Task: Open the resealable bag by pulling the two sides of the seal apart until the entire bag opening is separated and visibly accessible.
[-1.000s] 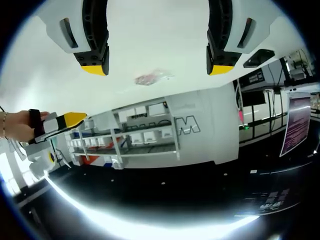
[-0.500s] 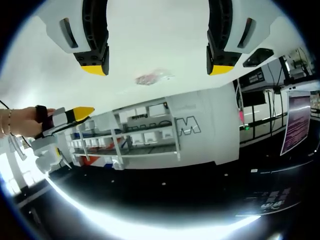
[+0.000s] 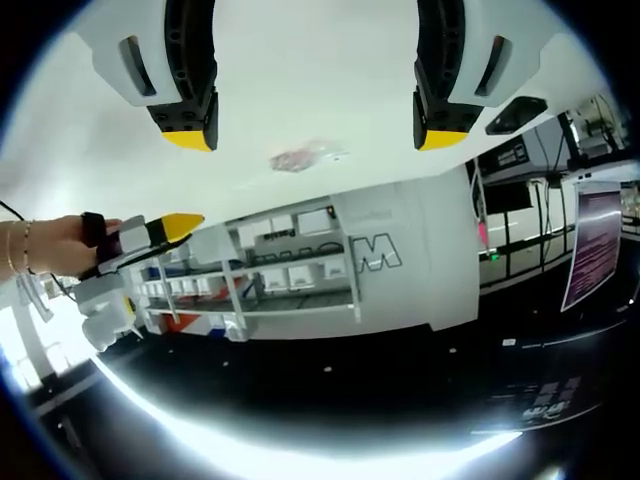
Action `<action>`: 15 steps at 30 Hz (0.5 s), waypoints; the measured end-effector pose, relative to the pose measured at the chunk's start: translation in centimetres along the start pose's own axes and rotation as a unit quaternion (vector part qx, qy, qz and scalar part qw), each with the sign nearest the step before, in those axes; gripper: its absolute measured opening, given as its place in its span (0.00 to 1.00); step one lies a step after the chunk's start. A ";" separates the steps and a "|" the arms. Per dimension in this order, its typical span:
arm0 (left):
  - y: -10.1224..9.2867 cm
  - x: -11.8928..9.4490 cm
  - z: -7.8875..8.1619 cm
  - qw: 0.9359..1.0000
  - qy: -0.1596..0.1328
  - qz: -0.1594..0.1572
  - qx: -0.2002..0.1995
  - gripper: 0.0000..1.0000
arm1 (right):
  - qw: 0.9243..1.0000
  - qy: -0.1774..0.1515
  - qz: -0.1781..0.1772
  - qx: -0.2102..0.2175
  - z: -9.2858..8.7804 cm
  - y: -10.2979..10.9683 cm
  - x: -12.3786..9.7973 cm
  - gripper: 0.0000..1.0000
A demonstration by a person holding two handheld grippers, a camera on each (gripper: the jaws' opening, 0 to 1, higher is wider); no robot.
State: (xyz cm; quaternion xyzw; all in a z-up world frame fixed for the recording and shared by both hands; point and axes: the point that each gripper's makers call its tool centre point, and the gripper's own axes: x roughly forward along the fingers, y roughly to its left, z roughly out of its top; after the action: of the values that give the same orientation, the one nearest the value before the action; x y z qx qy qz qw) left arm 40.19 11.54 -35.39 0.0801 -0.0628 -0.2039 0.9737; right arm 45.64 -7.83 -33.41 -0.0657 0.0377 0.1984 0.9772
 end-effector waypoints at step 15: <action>0.4 0.2 -0.1 1.000 0.002 0.003 0.005 0.79 | 1.000 0.004 0.009 -0.011 0.3 0.5 2.1 0.52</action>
State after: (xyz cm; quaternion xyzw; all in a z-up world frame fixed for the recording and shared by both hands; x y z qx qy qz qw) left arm 40.54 11.84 -35.41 0.0849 -0.0619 -0.2008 0.9740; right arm 47.38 -6.51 -33.38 -0.0767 0.0399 0.2078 0.9744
